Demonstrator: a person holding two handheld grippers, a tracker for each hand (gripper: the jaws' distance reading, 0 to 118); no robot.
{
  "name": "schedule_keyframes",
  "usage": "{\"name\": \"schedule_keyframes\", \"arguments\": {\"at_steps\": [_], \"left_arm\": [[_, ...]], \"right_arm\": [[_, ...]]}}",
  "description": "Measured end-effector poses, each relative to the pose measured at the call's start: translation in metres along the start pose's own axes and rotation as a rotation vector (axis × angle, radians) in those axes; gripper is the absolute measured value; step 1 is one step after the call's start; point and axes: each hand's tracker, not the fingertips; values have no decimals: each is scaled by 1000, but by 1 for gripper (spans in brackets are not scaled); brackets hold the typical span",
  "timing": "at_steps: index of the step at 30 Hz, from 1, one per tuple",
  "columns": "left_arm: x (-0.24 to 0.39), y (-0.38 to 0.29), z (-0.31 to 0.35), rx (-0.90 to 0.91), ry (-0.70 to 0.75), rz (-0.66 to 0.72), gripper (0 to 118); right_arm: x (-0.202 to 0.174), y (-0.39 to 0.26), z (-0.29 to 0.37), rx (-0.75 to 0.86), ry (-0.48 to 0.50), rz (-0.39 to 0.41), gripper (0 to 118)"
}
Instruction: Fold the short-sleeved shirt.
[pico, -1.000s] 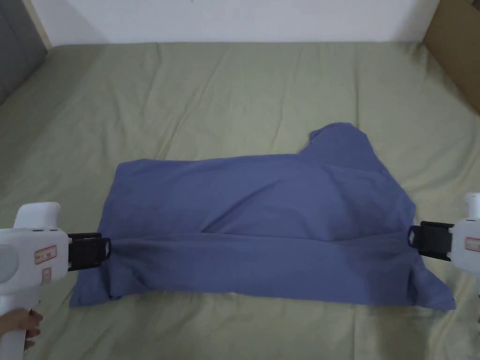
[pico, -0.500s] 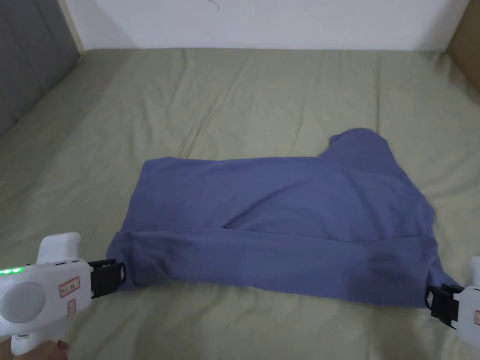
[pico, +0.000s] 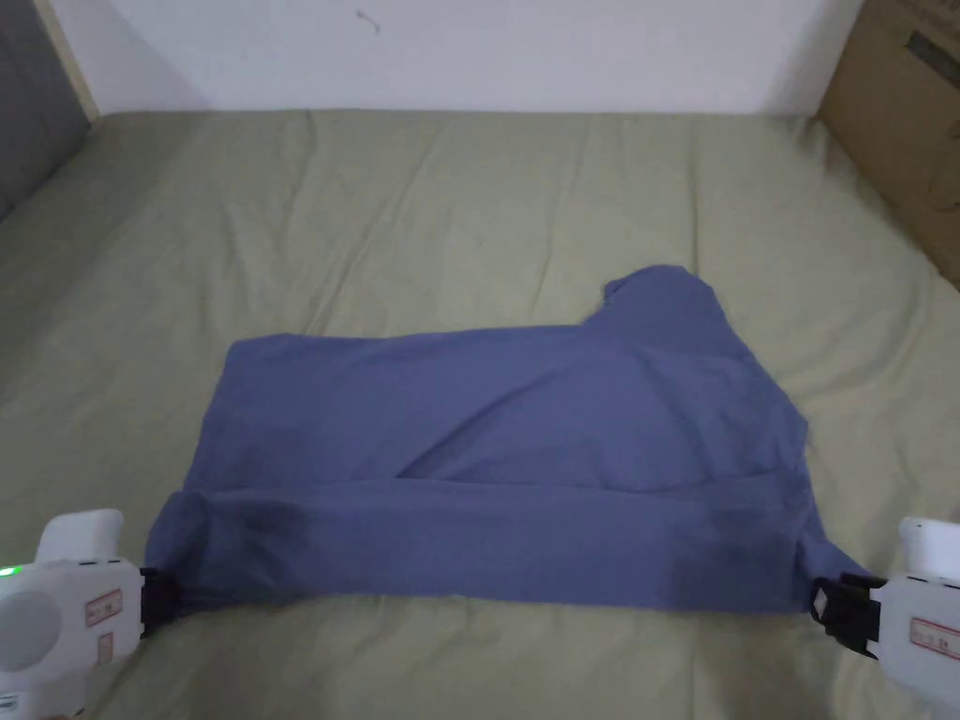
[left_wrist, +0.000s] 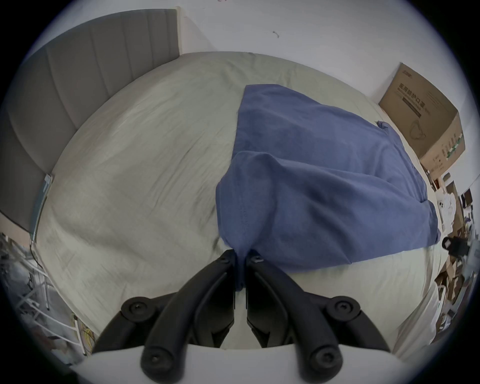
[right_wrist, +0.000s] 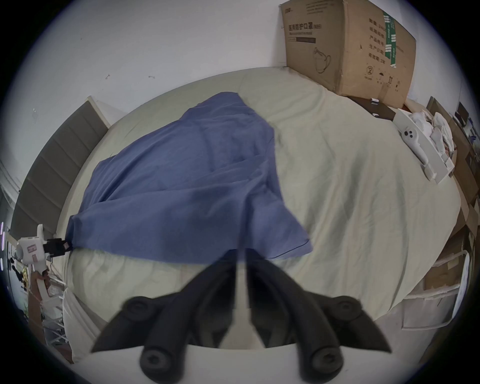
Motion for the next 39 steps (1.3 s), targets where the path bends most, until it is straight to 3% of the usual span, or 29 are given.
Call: {"name": "schedule_keyframes", "arguments": {"at_steps": [1, 2, 6, 8, 9, 10, 11, 12, 13, 17, 23, 25, 30, 36, 37, 38, 39], "left_arm": [[-1, 1, 3, 3, 0, -4, 6], [-2, 2, 6, 16, 0, 1, 6], [-7, 8, 15, 31, -22, 12, 6], [-6, 10, 17, 28, -22, 13, 6], [-6, 10, 17, 29, -23, 12, 6], [-6, 10, 17, 29, -23, 10, 6], [-5, 10, 18, 24, -27, 1, 6], [-4, 10, 19, 21, -21, -12, 6], [-4, 10, 20, 20, -18, -26, 6], [-8, 13, 28, 14, -28, -44, 6], [-7, 7, 58, 41, -20, -79, 6], [-6, -1, 69, 44, -5, -110, 6], [-13, -33, 83, -3, -9, -140, 6], [-19, -58, 56, -62, 0, -105, 6], [-16, -58, 56, -61, 3, -112, 10], [-14, -56, 57, -60, 10, -124, 25], [-13, -53, 57, -63, 52, -143, 49]], "right_arm": [[2, 5, -1, 10, -14, 0, 71], [5, 10, -2, 12, -13, 7, 91], [17, 29, -38, -46, -66, 45, 94], [23, 31, -61, -114, -52, 45, 88], [25, 26, -73, -149, -71, 83, 71], [25, 21, -79, -191, -45, 101, 36], [25, 19, -75, -150, -4, 89, 30], [21, 23, -65, -139, -30, 85, 24], [20, 28, -58, -141, 1, 77, 11], [13, 36, -35, -106, -8, 121, 10], [24, 31, 3, -74, 5, 111, 10], [32, 19, 16, -77, 27, 68, 10], [45, -24, 38, -137, 30, 48, 10], [50, -64, 21, -192, 15, 5, 10], [50, -63, 21, -185, 21, -13, 11], [49, -60, 22, -182, 17, -17, 14], [46, -57, 25, -163, -8, -6, 26]]}}
